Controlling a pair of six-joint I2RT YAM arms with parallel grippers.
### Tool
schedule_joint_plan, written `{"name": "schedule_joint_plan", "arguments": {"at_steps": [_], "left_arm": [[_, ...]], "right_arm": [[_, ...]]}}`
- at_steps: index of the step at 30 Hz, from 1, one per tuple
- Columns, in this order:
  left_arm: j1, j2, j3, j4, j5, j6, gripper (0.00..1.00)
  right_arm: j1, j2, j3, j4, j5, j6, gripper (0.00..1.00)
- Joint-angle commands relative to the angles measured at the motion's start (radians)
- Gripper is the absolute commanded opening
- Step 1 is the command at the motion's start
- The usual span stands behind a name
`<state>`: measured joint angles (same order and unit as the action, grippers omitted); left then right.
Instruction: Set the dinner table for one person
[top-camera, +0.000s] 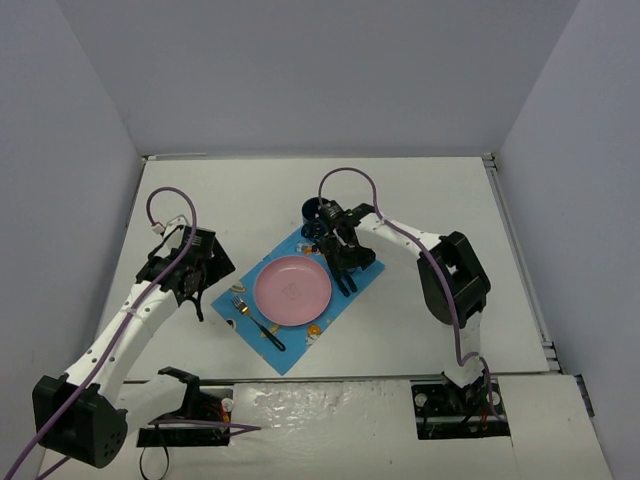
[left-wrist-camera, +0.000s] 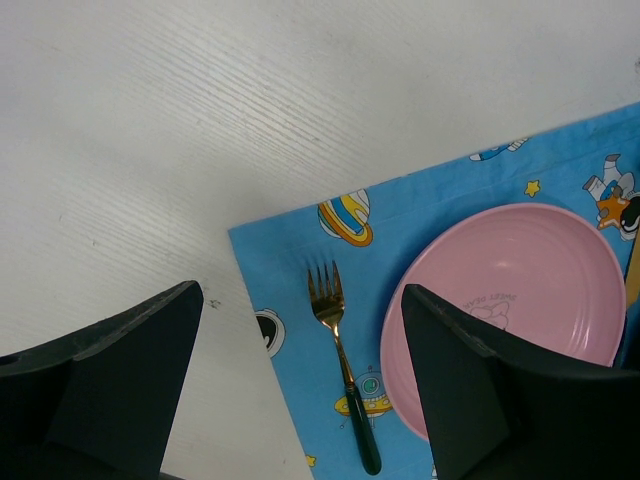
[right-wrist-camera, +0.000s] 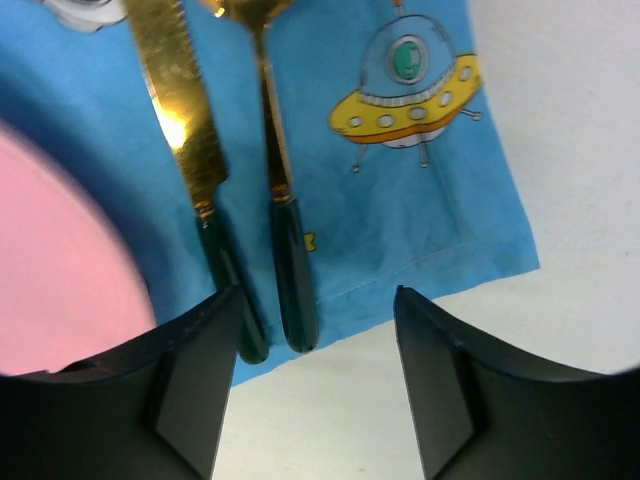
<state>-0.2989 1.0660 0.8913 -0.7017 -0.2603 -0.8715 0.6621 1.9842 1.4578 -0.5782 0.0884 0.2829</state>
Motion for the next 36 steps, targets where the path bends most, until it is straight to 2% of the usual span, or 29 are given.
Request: {"name": "schedule_joint_plan", "arguments": {"at_steps": [1, 3, 4, 9, 12, 13, 15, 17, 19, 21, 24, 27, 36], "left_arm": [[0.007, -0.006, 0.021, 0.019, -0.030, -0.007, 0.78], [0.007, -0.006, 0.017, 0.041, -0.010, -0.005, 0.78], [0.007, -0.007, 0.014, 0.054, 0.003, -0.002, 0.78], [0.007, -0.008, -0.005, 0.105, 0.061, 0.006, 0.79], [0.007, -0.001, -0.014, 0.137, 0.100, 0.016, 0.79], [0.007, -0.002, -0.014, 0.141, 0.108, 0.017, 0.79], [0.007, -0.012, -0.013, 0.170, 0.146, 0.026, 0.78], [0.003, -0.047, -0.018, 0.201, 0.135, 0.028, 0.73], [0.000, -0.189, -0.075, 0.283, 0.138, 0.031, 0.73], [0.000, -0.311, -0.176, 0.391, 0.137, 0.029, 0.73], [0.001, -0.526, -0.262, 0.454, 0.098, 0.020, 0.74], [0.001, -0.601, -0.260, 0.425, 0.059, 0.047, 0.74], [0.001, -0.541, -0.196, 0.340, 0.040, 0.105, 0.78]], "right_arm": [[-0.027, -0.081, 0.027, -0.005, 0.050, 0.042, 0.64], [-0.039, -0.118, 0.026, -0.005, 0.086, 0.064, 0.72], [-0.040, -0.136, 0.025, -0.005, 0.114, 0.076, 0.73], [-0.039, -0.230, 0.021, -0.003, 0.267, 0.133, 0.73], [-0.041, -0.368, -0.010, 0.024, 0.460, 0.205, 0.71], [-0.041, -0.410, -0.024, 0.043, 0.481, 0.212, 0.70], [-0.036, -0.569, -0.096, 0.153, 0.482, 0.207, 0.70], [-0.027, -0.757, -0.215, 0.312, 0.445, 0.199, 0.74], [-0.028, -0.887, -0.306, 0.411, 0.434, 0.199, 0.79], [-0.031, -0.981, -0.359, 0.457, 0.452, 0.205, 0.89], [-0.032, -1.015, -0.391, 0.456, 0.473, 0.200, 0.98], [-0.030, -0.982, -0.396, 0.434, 0.482, 0.197, 1.00], [-0.029, -0.979, -0.356, 0.413, 0.445, 0.221, 1.00]]}}
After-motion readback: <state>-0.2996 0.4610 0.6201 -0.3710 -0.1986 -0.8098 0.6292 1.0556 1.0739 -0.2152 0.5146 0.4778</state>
